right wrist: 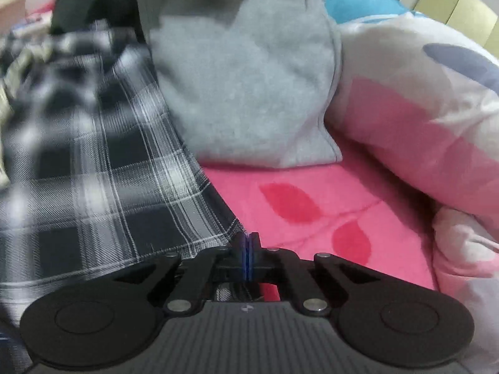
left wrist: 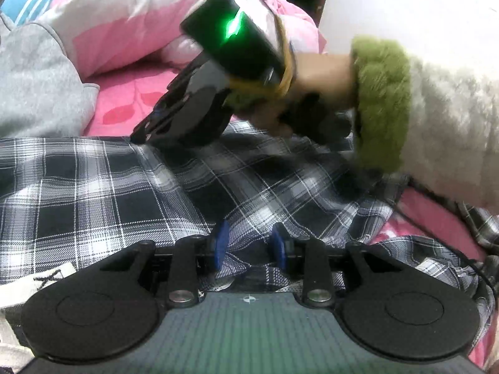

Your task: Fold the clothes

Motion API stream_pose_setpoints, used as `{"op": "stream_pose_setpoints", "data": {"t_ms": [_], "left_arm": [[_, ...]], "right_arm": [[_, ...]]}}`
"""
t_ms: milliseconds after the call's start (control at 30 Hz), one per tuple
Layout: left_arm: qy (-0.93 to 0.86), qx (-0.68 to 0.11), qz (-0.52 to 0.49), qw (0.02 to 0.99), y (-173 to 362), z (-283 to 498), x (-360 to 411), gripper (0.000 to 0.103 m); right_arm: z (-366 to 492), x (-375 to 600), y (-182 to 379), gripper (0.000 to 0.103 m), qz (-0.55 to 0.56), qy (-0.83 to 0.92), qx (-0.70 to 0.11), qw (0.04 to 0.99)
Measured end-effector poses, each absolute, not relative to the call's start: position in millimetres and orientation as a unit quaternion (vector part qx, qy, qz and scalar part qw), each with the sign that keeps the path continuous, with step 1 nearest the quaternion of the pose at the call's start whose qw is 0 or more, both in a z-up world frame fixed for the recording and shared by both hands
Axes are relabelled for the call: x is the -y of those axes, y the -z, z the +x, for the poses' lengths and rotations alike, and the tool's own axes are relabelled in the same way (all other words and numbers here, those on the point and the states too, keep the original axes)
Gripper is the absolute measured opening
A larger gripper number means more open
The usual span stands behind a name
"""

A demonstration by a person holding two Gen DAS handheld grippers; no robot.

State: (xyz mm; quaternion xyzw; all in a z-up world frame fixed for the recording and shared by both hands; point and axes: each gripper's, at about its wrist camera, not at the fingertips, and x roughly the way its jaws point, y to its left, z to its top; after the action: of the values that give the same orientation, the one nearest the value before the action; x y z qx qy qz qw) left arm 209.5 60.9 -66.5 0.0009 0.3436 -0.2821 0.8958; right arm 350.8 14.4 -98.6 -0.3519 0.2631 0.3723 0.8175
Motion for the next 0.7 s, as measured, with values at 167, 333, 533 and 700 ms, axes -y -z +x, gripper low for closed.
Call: {"op": "stream_pose_setpoints", "data": {"t_ms": [167, 333, 533, 700], "left_arm": [[0.281, -0.343, 0.005, 0.896, 66, 210, -60, 0.03], [0.28, -0.341, 0.009, 0.897, 66, 210, -60, 0.031], [0.28, -0.34, 0.011, 0.898, 66, 210, -60, 0.031], [0.28, -0.341, 0.01, 0.897, 65, 212, -60, 0.031]], "right_arm": [[369, -4, 78, 0.006, -0.329, -0.296, -0.271, 0.855], [377, 1, 35, 0.006, -0.198, -0.35, -0.279, 0.872], [405, -68, 59, 0.006, -0.156, -0.42, -0.338, 0.828], [464, -115, 67, 0.003, -0.098, -0.415, -0.352, 0.833]]}}
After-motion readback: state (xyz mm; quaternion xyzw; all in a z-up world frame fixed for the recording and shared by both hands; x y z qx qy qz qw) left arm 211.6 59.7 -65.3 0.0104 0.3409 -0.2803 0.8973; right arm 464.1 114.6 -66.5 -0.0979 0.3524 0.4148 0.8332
